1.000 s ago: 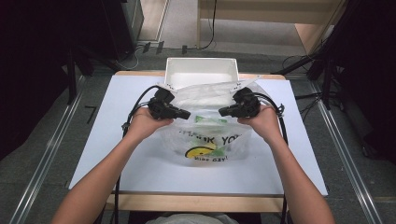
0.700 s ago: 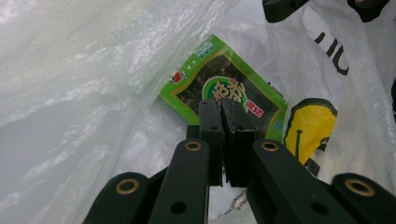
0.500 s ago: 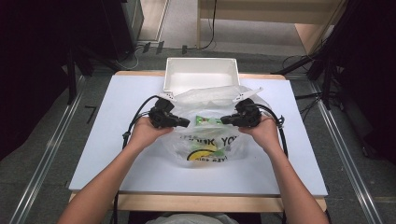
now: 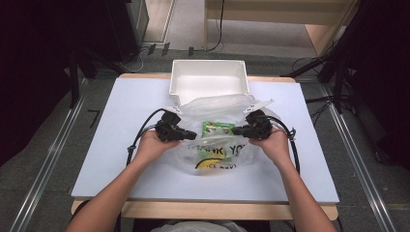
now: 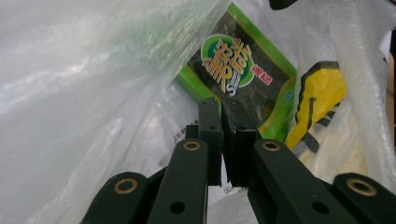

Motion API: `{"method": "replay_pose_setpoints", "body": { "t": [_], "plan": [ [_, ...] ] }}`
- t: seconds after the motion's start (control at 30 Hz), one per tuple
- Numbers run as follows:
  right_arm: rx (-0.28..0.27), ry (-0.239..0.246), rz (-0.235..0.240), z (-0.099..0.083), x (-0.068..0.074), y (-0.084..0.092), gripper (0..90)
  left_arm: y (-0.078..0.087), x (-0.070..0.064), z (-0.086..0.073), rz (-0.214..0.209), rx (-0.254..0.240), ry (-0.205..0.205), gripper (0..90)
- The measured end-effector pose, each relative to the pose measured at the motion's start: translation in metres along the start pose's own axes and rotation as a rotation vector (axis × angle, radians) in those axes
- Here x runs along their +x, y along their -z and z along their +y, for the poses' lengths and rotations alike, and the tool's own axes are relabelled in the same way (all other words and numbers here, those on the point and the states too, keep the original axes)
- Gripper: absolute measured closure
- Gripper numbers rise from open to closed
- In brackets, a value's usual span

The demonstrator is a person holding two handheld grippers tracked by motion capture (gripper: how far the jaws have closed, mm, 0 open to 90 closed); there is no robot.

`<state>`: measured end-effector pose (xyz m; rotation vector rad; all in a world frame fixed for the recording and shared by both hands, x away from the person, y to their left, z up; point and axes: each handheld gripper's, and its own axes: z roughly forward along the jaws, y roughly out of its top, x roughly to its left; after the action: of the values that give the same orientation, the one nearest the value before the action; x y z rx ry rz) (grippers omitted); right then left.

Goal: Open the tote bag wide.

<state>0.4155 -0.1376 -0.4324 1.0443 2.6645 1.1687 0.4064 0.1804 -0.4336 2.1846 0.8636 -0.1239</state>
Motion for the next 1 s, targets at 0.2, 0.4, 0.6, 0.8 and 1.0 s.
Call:
{"method": "replay_pose_setpoints", "body": {
  "t": [0.2,0.4,0.6,0.8,1.0],
  "plan": [
    [0.014,-0.013,-0.021,-0.011,0.001,-0.004,90.0,-0.002,0.003,-0.010,0.019,0.010,0.020,88.1],
    [0.023,-0.062,-0.059,-0.028,-0.003,-0.001,90.0,-0.001,0.013,-0.021,0.064,0.024,0.068,88.1],
    [0.035,-0.095,-0.094,-0.041,-0.007,-0.002,90.0,-0.001,0.020,-0.030,0.082,0.013,0.114,88.1],
    [0.041,-0.116,-0.118,-0.046,-0.007,-0.007,90.0,-0.001,0.020,-0.033,0.094,0.000,0.128,87.7],
    [0.054,-0.157,-0.156,-0.047,-0.006,-0.004,90.0,0.000,0.022,-0.035,0.106,0.002,0.149,87.7]
  ]
}}
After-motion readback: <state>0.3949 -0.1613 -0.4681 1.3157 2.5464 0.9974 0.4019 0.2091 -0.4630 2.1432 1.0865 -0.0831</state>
